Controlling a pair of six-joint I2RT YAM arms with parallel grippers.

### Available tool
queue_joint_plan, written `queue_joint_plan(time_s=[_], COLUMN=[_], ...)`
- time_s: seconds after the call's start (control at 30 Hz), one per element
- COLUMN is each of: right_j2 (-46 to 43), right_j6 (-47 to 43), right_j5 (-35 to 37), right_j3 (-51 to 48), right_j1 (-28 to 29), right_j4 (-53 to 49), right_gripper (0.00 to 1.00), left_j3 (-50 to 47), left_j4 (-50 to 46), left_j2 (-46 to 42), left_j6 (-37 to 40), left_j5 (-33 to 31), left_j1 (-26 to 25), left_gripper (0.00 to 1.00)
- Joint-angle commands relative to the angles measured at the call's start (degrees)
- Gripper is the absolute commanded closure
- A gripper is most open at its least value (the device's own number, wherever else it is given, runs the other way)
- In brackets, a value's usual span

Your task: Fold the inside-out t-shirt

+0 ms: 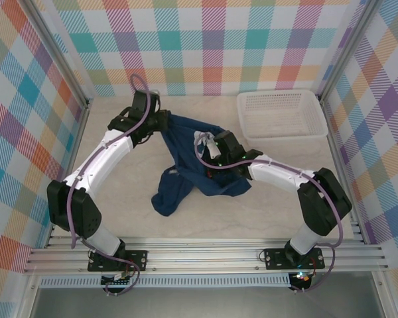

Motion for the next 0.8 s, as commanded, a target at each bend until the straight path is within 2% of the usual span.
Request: queue_joint_plan(time_s=[0.0,0.1,0.17,0.37,0.5,0.6,0.77], right_j2=[-2.0,-1.5,-0.9,-3.4,-7.2,-9.8,-12.7], right_j6=[-1.3,0.1,0.7,-1.9,-2.0,-1.8,-1.5], right_j5=[-1.4,-3.9,-5.7,-6.9,-6.1,-6.7,-9.3], right_j3=[0.1,2.0,3.9,6.2,3.9,3.3,4.4], right_j1=[-0.9,-0.9,-0.9,-1.1,-2.9,-4.0,-5.9], right_j4=[1.2,4.6,6.4,4.5,3.8,5.4,8.6], right_gripper=[1.0,1.0,1.0,1.0,1.0,1.0,1.0], left_j3=[-2.1,-5.4,-7.4,-9.4,-11.3,-12.8,-20.4], left_j4=[1.9,4.6,5.8,4.9,6.4,5.9,9.0], left_j2=[-0.9,-0.1,1.2,3.7,4.0,5.3,4.4], left_j6=[-1.3,-2.2,-3.1,-5.0,-6.4,-5.6,-6.9], left_j5=[4.4,11.9,14.3,5.1,5.7,6.0,8.5], left_j1=[1.3,1.3,1.3,2.5,5.4,5.6,5.6], left_gripper=[1.0,1.0,1.0,1.0,1.0,1.0,0.99])
